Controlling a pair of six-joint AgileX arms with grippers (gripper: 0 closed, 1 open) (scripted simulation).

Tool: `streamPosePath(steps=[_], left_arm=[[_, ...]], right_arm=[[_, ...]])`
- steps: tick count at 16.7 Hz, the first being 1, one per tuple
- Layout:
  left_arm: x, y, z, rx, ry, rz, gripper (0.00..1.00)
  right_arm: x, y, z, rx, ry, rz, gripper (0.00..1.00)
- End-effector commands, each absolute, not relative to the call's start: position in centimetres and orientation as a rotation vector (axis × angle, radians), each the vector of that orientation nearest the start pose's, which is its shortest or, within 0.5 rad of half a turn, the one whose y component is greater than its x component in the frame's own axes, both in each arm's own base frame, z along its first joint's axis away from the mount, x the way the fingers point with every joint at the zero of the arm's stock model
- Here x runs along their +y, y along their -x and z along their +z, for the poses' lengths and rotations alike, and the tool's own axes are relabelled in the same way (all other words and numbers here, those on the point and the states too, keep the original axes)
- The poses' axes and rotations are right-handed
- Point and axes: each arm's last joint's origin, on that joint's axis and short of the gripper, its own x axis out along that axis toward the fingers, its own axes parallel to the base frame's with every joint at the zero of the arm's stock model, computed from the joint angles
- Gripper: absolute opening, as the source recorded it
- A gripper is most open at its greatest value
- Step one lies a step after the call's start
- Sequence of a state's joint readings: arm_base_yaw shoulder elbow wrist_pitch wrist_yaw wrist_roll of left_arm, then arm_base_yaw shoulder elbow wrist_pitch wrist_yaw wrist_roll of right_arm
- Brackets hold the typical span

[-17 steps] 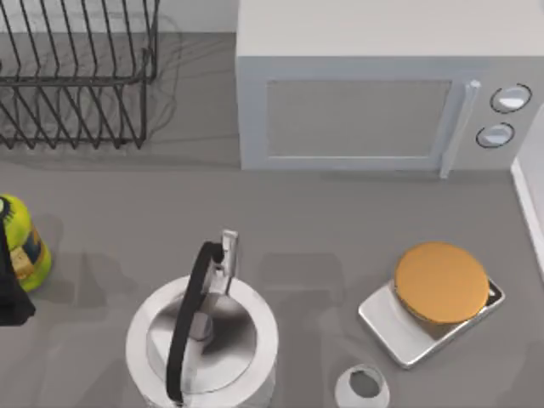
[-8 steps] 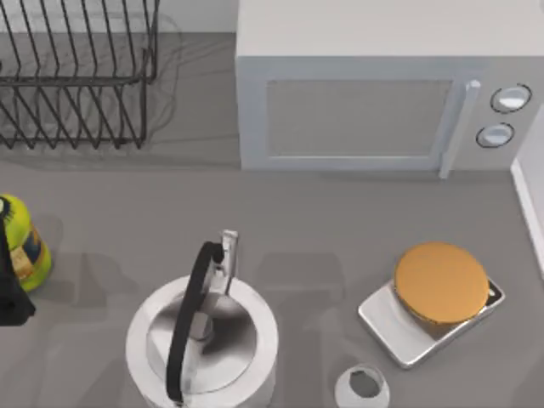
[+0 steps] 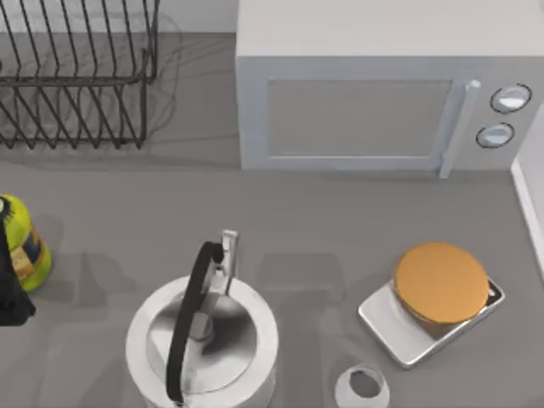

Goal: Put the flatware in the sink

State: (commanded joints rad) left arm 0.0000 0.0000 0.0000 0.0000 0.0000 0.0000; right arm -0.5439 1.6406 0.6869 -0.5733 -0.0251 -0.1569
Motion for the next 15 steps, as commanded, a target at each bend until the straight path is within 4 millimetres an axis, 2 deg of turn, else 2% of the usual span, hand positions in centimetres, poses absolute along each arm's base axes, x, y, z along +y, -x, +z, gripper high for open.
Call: streamPosePath(steps=[5, 15], left_arm=[[-0.12, -10.57, 16.0, 0.0, 0.0, 0.0, 1.0], [-0.12, -10.57, 16.0, 0.0, 0.0, 0.0, 1.0]], right_arm=[[-12.22, -20.43, 9.5, 1.503, -0.308, -0.292, 1.0], [-12.22, -20.43, 9.5, 1.503, -0.308, -0.292, 0.25]])
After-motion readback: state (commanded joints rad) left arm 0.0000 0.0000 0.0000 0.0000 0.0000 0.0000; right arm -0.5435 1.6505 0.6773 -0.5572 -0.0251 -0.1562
